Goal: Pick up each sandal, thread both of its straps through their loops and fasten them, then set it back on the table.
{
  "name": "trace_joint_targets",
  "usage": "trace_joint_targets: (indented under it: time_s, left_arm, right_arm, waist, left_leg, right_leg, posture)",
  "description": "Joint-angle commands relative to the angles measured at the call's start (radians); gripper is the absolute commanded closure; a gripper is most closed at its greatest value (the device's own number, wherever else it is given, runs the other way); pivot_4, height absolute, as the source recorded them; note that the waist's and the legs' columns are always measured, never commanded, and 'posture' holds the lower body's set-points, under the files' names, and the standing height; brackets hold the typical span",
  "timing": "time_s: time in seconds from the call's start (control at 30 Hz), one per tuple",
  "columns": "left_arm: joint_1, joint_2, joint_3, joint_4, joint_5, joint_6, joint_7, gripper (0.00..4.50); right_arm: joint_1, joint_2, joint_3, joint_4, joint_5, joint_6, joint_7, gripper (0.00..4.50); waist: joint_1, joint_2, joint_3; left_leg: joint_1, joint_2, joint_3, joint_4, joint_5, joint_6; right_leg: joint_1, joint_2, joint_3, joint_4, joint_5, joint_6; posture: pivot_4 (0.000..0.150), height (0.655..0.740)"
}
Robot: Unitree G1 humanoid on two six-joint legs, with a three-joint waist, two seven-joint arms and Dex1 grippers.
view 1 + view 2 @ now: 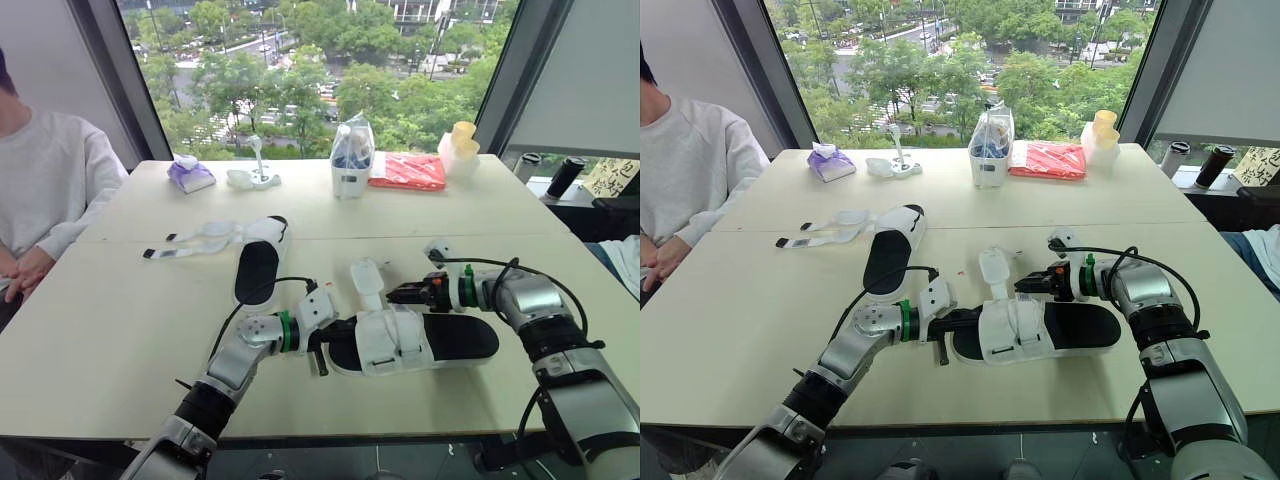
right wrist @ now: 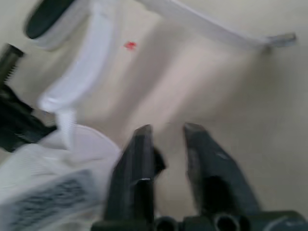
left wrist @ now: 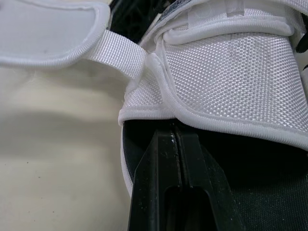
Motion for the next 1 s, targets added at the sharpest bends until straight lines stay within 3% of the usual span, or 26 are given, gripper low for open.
trace_joint_targets:
  time_s: [0.03, 0.1, 0.23, 0.6, 0.83, 1.0]
  left_arm:
    - [0.027, 0.02, -0.02, 0.059, 0.05, 0.038, 0.011, 4.5]
    - [0.023, 0.023, -0.017, 0.059, 0.052, 0.037, 0.015, 4.5]
    - [0.024, 0.034, -0.009, 0.055, 0.053, 0.034, 0.02, 4.5]
    - [0.056, 0.032, -0.017, 0.021, 0.057, 0.035, 0.047, 4.5]
    - [0.061, 0.016, -0.029, 0.025, 0.063, 0.024, 0.063, 4.5]
    - [0.054, 0.007, -0.026, 0.037, 0.071, 0.011, 0.075, 4.5]
  right_arm:
    - [-0.079, 0.007, -0.093, 0.06, 0.003, -0.036, -0.055, 1.07]
    - [-0.126, 0.001, -0.156, 0.108, 0.037, -0.036, -0.057, 0.15]
    - [-0.207, 0.016, -0.223, 0.144, 0.096, 0.039, -0.013, 0.15]
    - [-0.202, 0.032, -0.09, 0.017, 0.116, 0.381, 0.115, 0.15]
    - [-0.309, 0.137, -0.205, 0.189, 0.145, 0.575, -0.045, 0.15]
    - [-0.389, 0.206, -0.293, 0.355, 0.125, 0.524, -0.195, 0.15]
  waist:
    - [0.0, 0.0, 0.0]
    - [0.0, 0.0, 0.0]
    - [-0.001, 0.001, 0.001]
    - [-0.013, 0.002, 0.0]
    - [-0.015, 0.004, -0.001]
    - [-0.012, 0.004, -0.001]
  left_leg:
    - [0.0, 0.0, 0.0, 0.0, 0.0, 0.0]
    - [0.0, 0.0, 0.0, 0.0, 0.0, 0.0]
    - [0.0, 0.0, 0.0, 0.0, 0.0, 0.0]
    - [-0.002, -0.001, -0.001, 0.0, 0.0, 0.0]
    - [-0.002, -0.001, -0.001, 0.0, 0.0, 0.0]
    - [-0.002, -0.001, -0.001, 0.0, 0.0, 0.0]
  right_leg:
    - [0.0, 0.0, 0.0, 0.0, 0.0, 0.0]
    - [0.0, 0.0, 0.0, 0.0, 0.0, 0.0]
    - [0.0, 0.0, 0.001, 0.0, 0.0, 0.0]
    - [-0.002, -0.001, 0.001, 0.001, 0.0, 0.0]
    - [-0.003, -0.001, 0.001, 0.002, 0.0, 0.0]
    - [-0.003, -0.001, 0.001, 0.002, 0.0, -0.001]
  posture:
    - [0.15, 0.74]
    - [0.15, 0.74]
    - [0.15, 0.74]
    - [0.15, 0.74]
    - [0.15, 0.74]
    - [0.15, 0.74]
